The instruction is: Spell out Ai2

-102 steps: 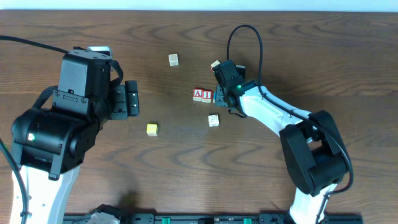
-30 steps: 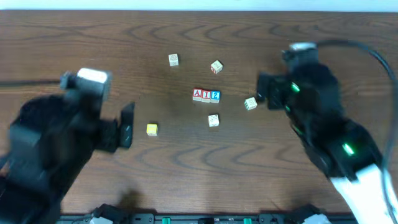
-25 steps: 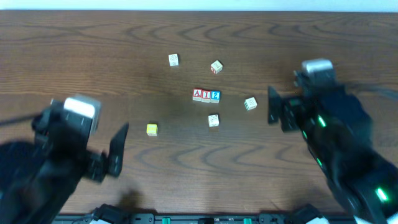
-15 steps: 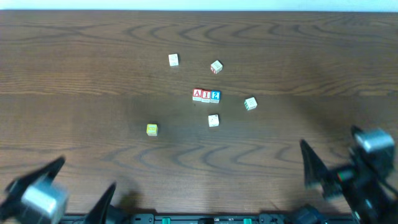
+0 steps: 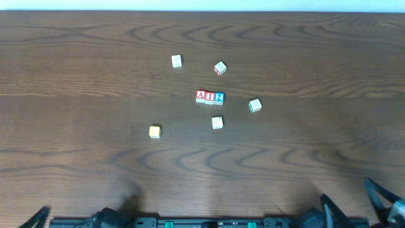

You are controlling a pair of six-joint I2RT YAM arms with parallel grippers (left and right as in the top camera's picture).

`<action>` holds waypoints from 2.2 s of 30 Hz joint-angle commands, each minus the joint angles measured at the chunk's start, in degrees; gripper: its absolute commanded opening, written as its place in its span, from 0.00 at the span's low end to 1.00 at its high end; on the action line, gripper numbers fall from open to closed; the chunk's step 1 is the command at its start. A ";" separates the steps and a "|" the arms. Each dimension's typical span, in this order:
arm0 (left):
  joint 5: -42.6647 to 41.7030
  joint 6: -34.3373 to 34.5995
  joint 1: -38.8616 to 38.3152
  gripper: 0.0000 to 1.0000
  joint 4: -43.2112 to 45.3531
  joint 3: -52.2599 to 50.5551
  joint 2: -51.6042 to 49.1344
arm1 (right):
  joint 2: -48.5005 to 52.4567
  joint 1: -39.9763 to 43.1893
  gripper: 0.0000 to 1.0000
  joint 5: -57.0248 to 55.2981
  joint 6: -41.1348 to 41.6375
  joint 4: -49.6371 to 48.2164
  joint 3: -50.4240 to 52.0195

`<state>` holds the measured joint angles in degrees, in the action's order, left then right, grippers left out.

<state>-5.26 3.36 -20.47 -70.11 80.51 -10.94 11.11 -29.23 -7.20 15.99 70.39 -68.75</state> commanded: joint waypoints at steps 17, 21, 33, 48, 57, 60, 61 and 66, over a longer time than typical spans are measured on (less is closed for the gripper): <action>6.99 1.55 -0.13 0.95 55.91 -55.06 -10.51 | -0.57 1.25 0.99 0.50 -5.99 -50.16 47.60; 14.88 1.57 -0.13 0.95 61.20 -56.39 -15.96 | -0.55 1.25 0.99 0.59 -5.75 -58.14 56.08; 17.27 7.91 -0.13 0.95 73.42 -57.27 -43.47 | -0.55 1.31 0.99 -4.52 -2.29 -62.86 64.32; 17.27 11.67 -0.13 0.95 70.36 -57.27 -63.34 | -0.39 1.31 0.99 -4.81 -2.32 -57.31 64.59; 17.25 11.67 -0.28 0.95 62.90 -58.62 -56.02 | -0.85 1.20 0.99 -4.81 -2.32 -57.31 64.59; 17.27 11.65 -0.28 0.95 60.94 -59.54 -47.89 | -1.36 1.68 0.99 -4.79 -2.32 -57.31 64.59; 17.27 11.67 -0.28 0.96 60.87 -59.91 -45.24 | -1.84 2.05 0.99 -4.81 -2.32 -57.31 64.59; 17.27 11.67 -0.31 0.95 60.87 -62.05 -32.76 | -5.62 3.58 0.99 -4.81 -2.32 -57.31 64.59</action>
<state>10.98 14.83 -20.49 -9.02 19.97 -48.29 7.60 -26.70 -11.44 13.02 12.86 -4.36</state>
